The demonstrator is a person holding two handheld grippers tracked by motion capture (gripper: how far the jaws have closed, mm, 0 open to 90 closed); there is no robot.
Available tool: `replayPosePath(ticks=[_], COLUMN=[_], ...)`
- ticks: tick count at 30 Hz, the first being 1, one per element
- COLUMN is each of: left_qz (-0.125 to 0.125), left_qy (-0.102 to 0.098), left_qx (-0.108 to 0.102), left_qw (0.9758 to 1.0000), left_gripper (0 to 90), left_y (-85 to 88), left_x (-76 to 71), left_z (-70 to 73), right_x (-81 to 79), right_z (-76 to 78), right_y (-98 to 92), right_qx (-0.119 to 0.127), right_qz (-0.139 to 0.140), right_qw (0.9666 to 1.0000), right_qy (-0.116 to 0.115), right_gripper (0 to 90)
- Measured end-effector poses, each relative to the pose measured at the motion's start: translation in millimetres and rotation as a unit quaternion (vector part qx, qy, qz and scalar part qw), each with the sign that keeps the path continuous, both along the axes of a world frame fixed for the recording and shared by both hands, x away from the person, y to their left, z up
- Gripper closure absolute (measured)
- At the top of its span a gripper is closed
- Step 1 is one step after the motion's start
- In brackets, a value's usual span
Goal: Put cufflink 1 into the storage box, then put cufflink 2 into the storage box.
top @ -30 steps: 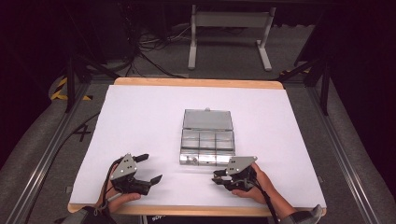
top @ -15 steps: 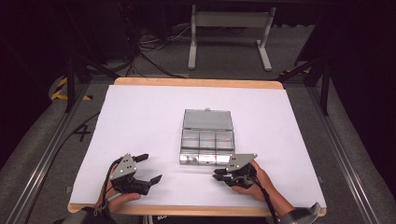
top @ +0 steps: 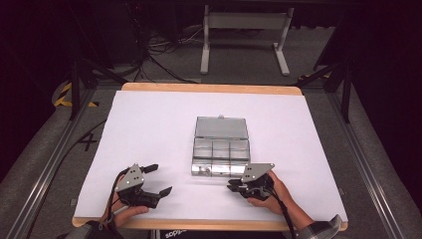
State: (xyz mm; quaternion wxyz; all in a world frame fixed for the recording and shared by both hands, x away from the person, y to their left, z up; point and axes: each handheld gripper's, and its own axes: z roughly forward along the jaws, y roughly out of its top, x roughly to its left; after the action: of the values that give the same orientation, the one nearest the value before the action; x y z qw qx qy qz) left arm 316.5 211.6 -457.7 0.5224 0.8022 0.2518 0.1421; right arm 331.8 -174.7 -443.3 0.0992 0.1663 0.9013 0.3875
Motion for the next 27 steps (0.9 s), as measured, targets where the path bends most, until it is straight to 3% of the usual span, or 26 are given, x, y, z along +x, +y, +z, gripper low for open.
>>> replayPosePath(ticks=[27], left_qz=[-0.007], left_qy=[0.005], left_qx=[0.006], left_qw=[0.9999], left_gripper=[10.5], left_y=[-1.9], left_x=[0.6], left_z=[-0.2], right_x=[-7.8], right_z=[19.2], right_y=[-3.4], right_qx=[0.027], right_qz=[-0.004], right_qw=[0.9994], right_qy=[-0.022], right_gripper=[80.8])
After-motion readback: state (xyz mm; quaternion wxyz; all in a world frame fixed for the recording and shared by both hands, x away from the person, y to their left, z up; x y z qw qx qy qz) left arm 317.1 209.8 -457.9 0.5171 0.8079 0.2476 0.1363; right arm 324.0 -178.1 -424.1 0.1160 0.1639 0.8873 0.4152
